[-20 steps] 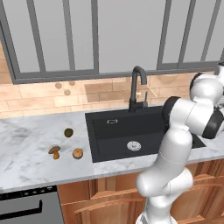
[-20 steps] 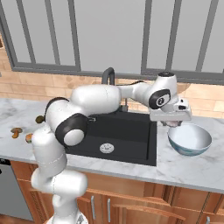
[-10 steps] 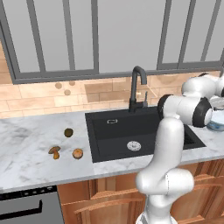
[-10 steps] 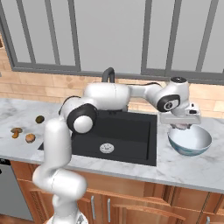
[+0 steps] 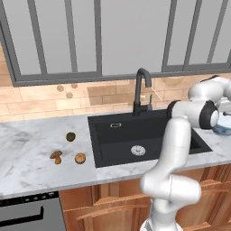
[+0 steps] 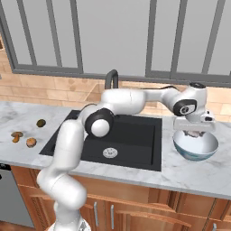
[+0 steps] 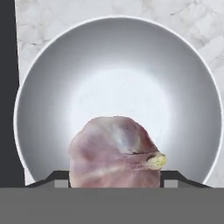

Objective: There is a mixed pile of frozen fruits and vegetables on the counter. Locate all the frozen vegetables and place the items in a bowl on the counter. Take all the frozen fruits and defrost them in a running sink.

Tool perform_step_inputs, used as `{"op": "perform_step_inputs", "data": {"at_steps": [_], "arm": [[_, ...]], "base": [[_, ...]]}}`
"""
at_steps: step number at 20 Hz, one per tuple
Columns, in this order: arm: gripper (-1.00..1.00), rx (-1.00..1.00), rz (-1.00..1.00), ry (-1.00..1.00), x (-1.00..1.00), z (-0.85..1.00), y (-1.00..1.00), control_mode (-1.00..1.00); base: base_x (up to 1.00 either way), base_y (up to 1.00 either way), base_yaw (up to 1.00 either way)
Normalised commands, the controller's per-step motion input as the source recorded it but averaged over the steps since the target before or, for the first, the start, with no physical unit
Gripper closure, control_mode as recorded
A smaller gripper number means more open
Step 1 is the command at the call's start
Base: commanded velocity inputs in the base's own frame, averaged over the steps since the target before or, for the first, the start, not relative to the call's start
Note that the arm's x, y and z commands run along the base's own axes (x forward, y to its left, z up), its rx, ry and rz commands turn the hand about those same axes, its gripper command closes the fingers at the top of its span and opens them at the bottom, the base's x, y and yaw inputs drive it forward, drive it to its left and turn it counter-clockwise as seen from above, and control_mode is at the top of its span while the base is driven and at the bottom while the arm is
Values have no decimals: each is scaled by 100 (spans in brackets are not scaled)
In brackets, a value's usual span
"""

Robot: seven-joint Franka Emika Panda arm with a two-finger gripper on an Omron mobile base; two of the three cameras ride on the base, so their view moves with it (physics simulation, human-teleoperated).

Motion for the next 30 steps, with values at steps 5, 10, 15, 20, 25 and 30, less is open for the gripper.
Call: {"op": "perform_step_inputs", "data": {"at_steps": [5,10,15,20,25,30], "arm": [[100,-4,0,6,-4,-38,1,-100],[100,-10,0,4,-3,-38,6,-100],[100,-9,0,5,-2,-38,4,-100],[100,-3,0,6,-5,-28,11,-100],[100,1,-2,2,-6,-16,-2,-100],[-100,2,-1,0,-4,-4,-12,-100]], "base": [[0,0,0],[0,0,0],[0,0,0],[0,0,0],[0,0,0],[0,0,0]]}}
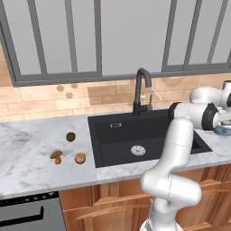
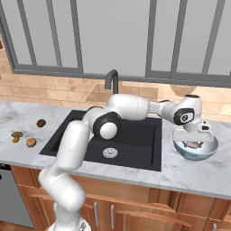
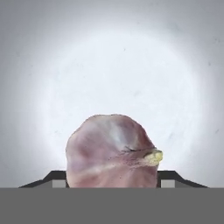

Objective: There is a mixed pile of frozen fruits and vegetables on the counter. Locate all the frozen vegetables and place the items in a bowl on the counter. Take all the frozen fruits and defrost them in a running sink.

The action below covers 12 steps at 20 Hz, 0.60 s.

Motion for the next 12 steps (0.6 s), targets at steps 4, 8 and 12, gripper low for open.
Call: {"op": "perform_step_inputs", "data": {"at_steps": [4,8,12], "arm": [[-100,2,-4,0,2,9,-21,-100],[-100,2,-3,0,8,16,-16,-100],[-100,2,-3,0,4,20,-8,-100]], "base": [[0,0,0],[0,0,0],[0,0,0]]}}
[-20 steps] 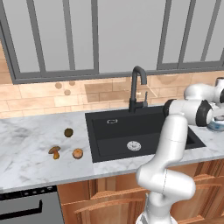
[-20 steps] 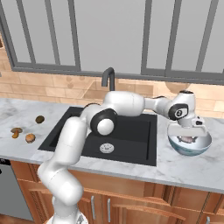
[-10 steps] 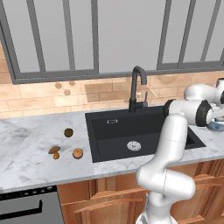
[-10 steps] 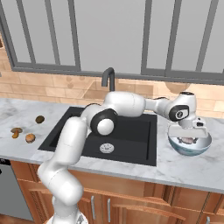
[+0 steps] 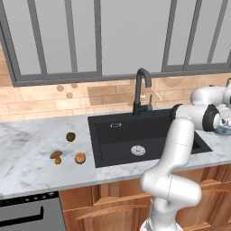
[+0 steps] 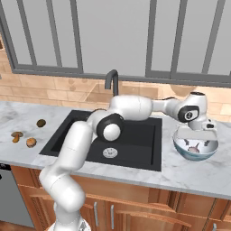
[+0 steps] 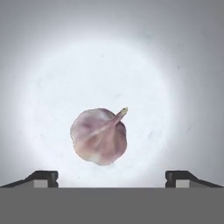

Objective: There is a mixed pile of frozen fruits and vegetables on the counter. Locate all the frozen vegetables and place the items in a bowl on the counter. Take all the frozen fruits and defrost them in a running sink.

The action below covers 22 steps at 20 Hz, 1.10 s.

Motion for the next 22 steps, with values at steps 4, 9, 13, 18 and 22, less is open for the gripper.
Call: {"op": "perform_step_inputs", "data": {"at_steps": [4,9,13,18,22], "arm": [[-100,1,-7,-1,0,45,6,-100],[-100,-2,-9,-9,-13,38,28,-100],[-100,0,-5,-11,-37,11,38,-100],[-100,0,-3,-11,-44,0,44,-100],[-100,-1,-4,-12,-39,7,41,-100]], "base": [[0,0,0],[0,0,0],[0,0,0],[0,0,0],[0,0,0]]}}
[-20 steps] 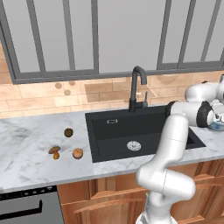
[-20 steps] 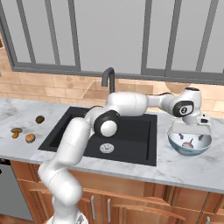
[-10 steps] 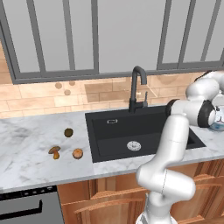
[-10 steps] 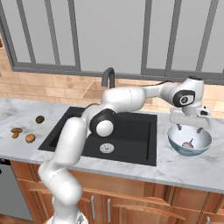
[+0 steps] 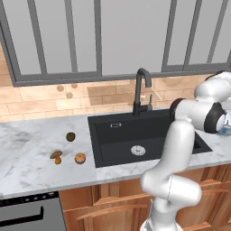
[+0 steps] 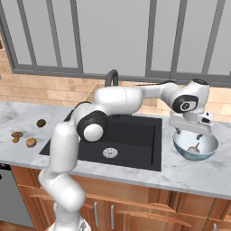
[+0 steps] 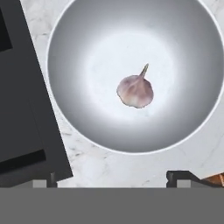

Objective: There is a mixed pile of frozen fruits and vegetables on the counter. Locate all the frozen vegetables and place the items in a bowl on the counter. Take all the frozen fruits and defrost them in a running sink.

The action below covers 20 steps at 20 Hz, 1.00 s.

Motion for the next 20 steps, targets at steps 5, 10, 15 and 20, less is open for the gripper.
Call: {"op": "perform_step_inputs", "data": {"at_steps": [5,10,15,20], "arm": [[-100,-2,-5,-9,-28,21,39,-100],[-100,-4,-4,-3,-15,25,41,-100],[-100,-7,-1,1,0,4,52,-100],[-100,-4,0,3,-1,-4,49,-100]], "base": [[0,0,0],[0,0,0],[0,0,0],[0,0,0]]}}
